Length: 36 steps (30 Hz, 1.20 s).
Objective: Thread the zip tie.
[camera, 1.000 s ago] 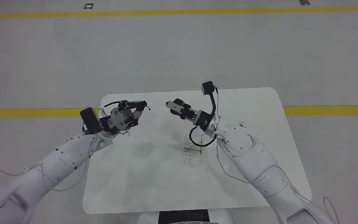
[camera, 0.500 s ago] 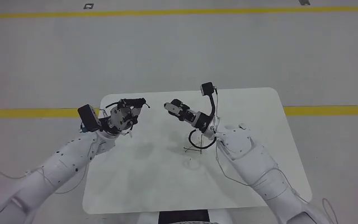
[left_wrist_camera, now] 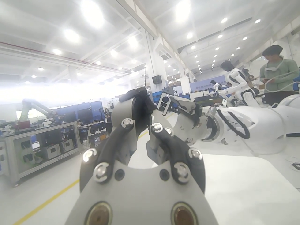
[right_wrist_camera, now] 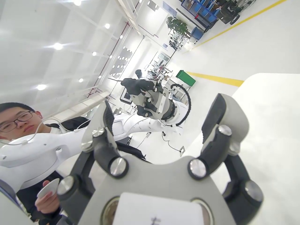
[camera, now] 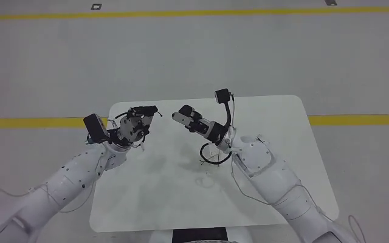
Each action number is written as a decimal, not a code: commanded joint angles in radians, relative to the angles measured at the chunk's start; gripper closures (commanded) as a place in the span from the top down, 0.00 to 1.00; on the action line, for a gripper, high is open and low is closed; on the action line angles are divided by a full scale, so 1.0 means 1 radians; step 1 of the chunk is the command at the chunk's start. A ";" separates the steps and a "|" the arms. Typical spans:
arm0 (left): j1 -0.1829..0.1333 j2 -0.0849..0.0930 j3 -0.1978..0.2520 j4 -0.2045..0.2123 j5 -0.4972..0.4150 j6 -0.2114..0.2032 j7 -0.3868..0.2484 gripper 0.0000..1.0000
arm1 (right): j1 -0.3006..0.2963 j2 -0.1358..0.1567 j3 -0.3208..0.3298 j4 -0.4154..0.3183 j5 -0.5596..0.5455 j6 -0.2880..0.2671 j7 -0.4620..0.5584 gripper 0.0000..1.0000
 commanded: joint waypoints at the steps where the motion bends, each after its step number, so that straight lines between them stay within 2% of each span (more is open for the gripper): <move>1: 0.012 -0.003 -0.008 -0.022 -0.028 0.000 -0.025 0.00 | -0.007 -0.001 0.000 -0.009 -0.004 0.000 -0.020 1.00; 6: 0.034 -0.009 -0.021 -0.054 -0.096 0.000 -0.042 0.00 | -0.001 -0.006 -0.019 -0.022 -0.058 0.000 -0.040 1.00; 11: 0.034 -0.009 -0.024 -0.055 -0.087 0.000 -0.053 0.00 | 0.012 -0.012 -0.034 -0.016 -0.082 0.000 -0.056 1.00; 12: 0.034 -0.009 -0.024 -0.055 -0.087 0.000 -0.053 0.00 | 0.015 -0.013 -0.037 -0.016 -0.084 0.000 -0.057 0.94; 13: 0.034 -0.009 -0.024 -0.055 -0.087 0.000 -0.053 0.00 | 0.017 -0.014 -0.040 -0.016 -0.083 0.000 -0.061 0.74; 15: 0.034 -0.009 -0.024 -0.055 -0.087 0.000 -0.053 0.00 | 0.020 -0.016 -0.045 -0.013 -0.079 0.000 -0.064 0.50; 18: 0.034 -0.009 -0.024 -0.055 -0.087 0.000 -0.053 0.00 | 0.025 -0.018 -0.052 -0.011 -0.081 0.000 -0.068 0.44; 36: 0.034 -0.009 -0.024 -0.055 -0.087 0.000 -0.053 0.00 | 0.029 -0.017 -0.063 -0.021 -0.129 0.000 -0.077 0.39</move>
